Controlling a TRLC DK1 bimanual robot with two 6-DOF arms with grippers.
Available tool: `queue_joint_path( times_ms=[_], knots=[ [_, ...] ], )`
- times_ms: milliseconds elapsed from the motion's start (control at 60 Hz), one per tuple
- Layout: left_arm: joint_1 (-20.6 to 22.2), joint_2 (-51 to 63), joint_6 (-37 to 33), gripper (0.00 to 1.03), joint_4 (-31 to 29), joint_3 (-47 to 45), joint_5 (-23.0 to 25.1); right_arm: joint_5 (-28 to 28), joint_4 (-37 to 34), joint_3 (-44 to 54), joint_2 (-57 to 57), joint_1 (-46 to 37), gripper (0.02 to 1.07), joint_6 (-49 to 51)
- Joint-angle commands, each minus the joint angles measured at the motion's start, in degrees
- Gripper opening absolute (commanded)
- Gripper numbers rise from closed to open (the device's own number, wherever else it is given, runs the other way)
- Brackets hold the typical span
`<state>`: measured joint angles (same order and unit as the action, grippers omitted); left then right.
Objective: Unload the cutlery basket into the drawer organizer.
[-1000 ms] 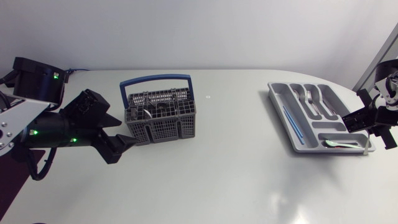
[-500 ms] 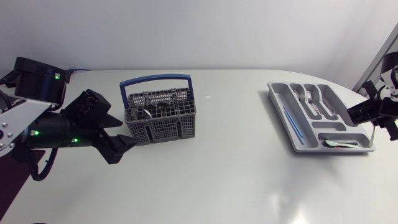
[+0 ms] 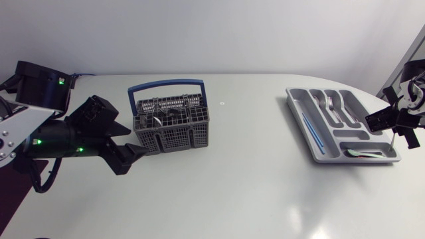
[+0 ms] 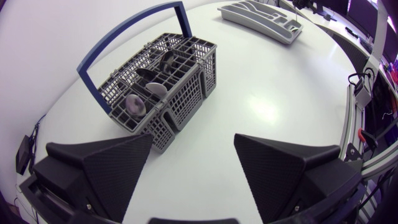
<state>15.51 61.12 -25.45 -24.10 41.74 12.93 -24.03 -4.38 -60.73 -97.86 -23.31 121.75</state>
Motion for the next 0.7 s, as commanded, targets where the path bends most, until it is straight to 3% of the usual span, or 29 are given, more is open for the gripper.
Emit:
queue_joint_path(
  times_ms=[0,683],
  knots=[
    [0.4,0.2,1.1,0.92,0.2,0.7,-0.4,-0.2,1.5,3.1,-1.0,0.9,0.08,1.4],
    [-0.2,-1.1,0.8,0.92,0.2,-0.7,-0.4,2.9,1.0,12.1,1.4,9.5,0.10,-8.7]
  ],
)
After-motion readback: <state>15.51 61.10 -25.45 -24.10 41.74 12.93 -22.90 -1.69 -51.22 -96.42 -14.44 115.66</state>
